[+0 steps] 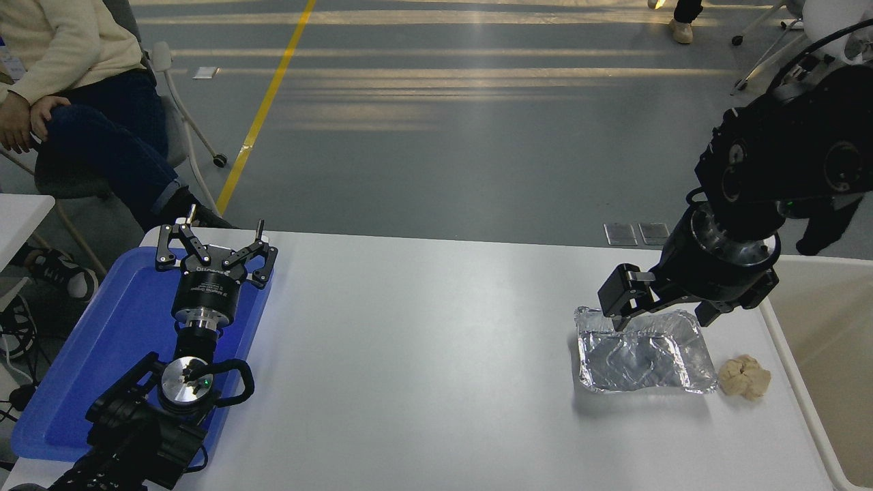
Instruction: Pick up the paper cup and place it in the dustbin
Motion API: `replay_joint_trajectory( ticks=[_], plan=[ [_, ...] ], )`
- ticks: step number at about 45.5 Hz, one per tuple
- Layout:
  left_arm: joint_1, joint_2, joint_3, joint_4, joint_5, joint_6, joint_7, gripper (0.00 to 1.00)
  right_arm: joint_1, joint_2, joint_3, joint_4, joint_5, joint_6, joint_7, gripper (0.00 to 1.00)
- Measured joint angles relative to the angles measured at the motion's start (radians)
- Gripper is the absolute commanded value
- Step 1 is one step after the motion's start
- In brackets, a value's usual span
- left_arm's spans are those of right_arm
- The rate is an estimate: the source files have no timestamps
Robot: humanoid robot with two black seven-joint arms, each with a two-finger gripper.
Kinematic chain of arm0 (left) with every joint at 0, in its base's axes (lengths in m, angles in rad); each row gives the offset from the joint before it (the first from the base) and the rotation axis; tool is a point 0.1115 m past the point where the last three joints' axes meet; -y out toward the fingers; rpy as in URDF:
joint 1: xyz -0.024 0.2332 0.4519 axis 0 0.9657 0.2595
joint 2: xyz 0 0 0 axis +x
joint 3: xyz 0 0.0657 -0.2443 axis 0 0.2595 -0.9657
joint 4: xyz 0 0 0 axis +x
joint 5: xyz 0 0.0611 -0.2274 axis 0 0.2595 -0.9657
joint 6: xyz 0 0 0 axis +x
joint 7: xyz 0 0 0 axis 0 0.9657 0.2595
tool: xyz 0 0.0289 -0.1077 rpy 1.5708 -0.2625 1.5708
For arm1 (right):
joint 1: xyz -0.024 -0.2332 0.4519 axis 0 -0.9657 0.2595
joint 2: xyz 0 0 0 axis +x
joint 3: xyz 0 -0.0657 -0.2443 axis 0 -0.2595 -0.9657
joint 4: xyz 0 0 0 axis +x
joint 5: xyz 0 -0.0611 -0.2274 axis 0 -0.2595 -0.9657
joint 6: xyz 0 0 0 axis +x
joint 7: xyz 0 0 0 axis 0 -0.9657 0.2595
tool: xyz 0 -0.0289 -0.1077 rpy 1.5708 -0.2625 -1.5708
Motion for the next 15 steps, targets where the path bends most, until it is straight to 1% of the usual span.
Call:
replay_joint_trajectory(
  ticks=[15],
  plan=[
    [0.0, 0.0, 0.0, 0.001, -0.001, 0.0, 0.0, 1.0, -0.001, -0.009, 0.01, -0.02, -0.002, 0.043, 0.003, 1.0]
  ],
)
